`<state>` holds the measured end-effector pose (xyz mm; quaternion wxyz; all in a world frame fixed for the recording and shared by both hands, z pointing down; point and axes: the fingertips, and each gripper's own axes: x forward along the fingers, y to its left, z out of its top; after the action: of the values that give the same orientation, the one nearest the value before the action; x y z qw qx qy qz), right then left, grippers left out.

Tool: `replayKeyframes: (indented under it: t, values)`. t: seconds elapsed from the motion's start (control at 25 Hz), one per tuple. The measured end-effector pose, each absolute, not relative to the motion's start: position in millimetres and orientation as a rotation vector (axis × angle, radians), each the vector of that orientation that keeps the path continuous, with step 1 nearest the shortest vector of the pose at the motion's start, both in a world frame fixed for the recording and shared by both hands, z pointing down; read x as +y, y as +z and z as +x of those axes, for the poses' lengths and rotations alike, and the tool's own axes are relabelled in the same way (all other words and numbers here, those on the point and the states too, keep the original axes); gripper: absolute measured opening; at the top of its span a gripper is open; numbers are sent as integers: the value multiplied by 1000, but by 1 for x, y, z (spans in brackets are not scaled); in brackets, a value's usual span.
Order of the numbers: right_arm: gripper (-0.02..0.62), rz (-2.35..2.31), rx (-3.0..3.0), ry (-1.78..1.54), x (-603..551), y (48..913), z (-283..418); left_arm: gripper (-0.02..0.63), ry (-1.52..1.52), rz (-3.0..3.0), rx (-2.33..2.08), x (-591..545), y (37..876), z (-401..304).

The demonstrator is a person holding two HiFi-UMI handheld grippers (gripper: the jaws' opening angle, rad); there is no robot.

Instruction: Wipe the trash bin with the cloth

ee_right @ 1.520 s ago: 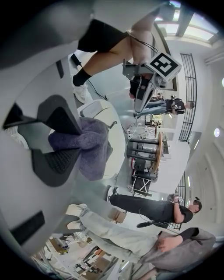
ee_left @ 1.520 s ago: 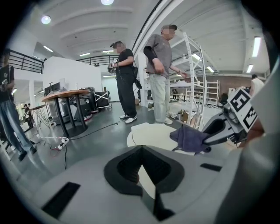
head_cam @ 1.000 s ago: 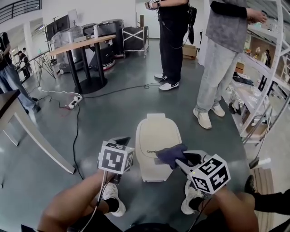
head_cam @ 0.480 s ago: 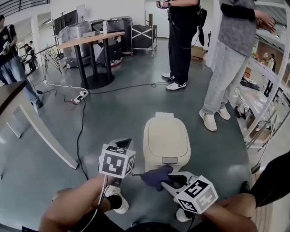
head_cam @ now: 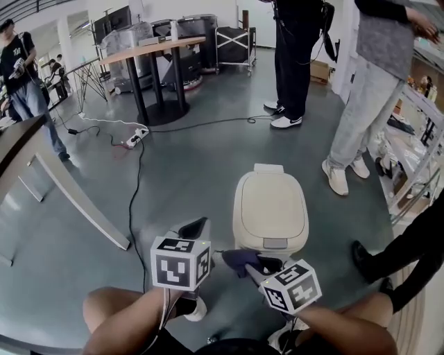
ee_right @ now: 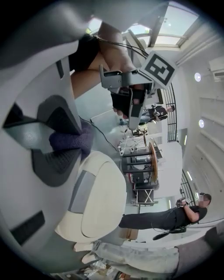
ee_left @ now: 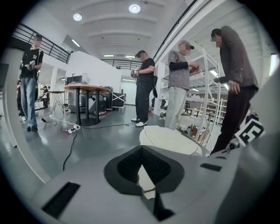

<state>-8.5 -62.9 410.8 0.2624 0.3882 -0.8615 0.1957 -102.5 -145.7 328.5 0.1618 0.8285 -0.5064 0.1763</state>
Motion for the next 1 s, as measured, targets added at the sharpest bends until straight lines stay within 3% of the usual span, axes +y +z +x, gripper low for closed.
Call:
replayKeyframes:
  t: [0.4,1.0]
  values:
    - [94,1143,-2330,505,-68,415,2,0,524,2328,-1392,-110,367,-99]
    - [94,1254,-2262,467,-59,423,72,0,566,2330,-1331,-96,387,-80]
